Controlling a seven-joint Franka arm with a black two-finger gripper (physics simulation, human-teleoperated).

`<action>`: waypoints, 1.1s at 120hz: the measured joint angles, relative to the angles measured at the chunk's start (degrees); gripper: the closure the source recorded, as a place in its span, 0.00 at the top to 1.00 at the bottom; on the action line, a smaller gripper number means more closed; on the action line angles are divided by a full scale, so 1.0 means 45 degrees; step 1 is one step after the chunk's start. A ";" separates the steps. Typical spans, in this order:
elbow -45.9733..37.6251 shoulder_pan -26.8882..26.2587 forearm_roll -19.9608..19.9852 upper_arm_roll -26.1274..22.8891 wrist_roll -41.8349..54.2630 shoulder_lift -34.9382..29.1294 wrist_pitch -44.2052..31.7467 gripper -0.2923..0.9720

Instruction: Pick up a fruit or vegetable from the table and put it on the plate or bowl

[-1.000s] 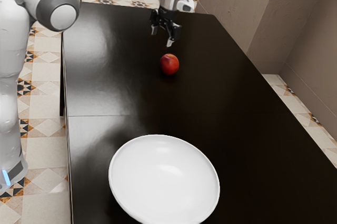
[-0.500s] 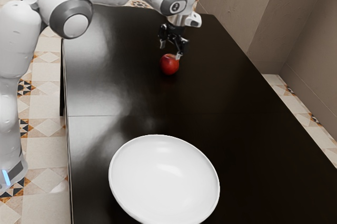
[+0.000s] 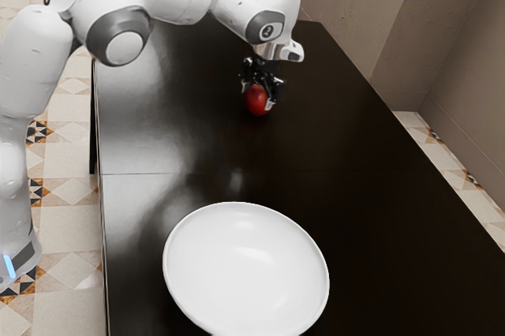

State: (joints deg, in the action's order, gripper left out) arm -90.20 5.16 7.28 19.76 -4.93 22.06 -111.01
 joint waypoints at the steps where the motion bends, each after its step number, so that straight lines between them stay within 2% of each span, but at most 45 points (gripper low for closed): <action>1: -0.0020 0.0000 0.0004 0.0000 -0.0002 0.0013 -0.0014 0.77; 14: -0.0122 0.0003 0.0039 0.0003 -0.0024 0.0074 -0.0158 0.77; 36: -0.0130 0.0030 0.0123 0.0021 -0.0068 0.0085 -0.0297 0.61; 47: -0.0125 0.0039 0.0104 0.0038 -0.0058 0.0083 -0.0336 0.64; 71: 0.0356 0.0023 0.0018 0.0005 -0.0004 -0.0441 -0.0301 0.62; 80: 0.0913 -0.0025 -0.0074 -0.0174 0.0019 -0.0558 -0.0116 0.64; 94: 0.1276 -0.0099 -0.0297 -0.1504 0.0091 -0.0969 0.0152 0.65; 112: 0.1316 -0.0124 -0.0772 -0.4008 0.0178 -0.1740 0.0790 0.65; 118: 0.1300 -0.0089 -0.1021 -0.5091 0.0200 -0.1955 0.1124 0.65; 132: 0.1109 -0.0251 -0.1762 -0.8366 0.0235 -0.2482 0.1801 0.65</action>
State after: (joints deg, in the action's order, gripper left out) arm -85.21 4.03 -0.65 -17.89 -3.87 10.90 -102.90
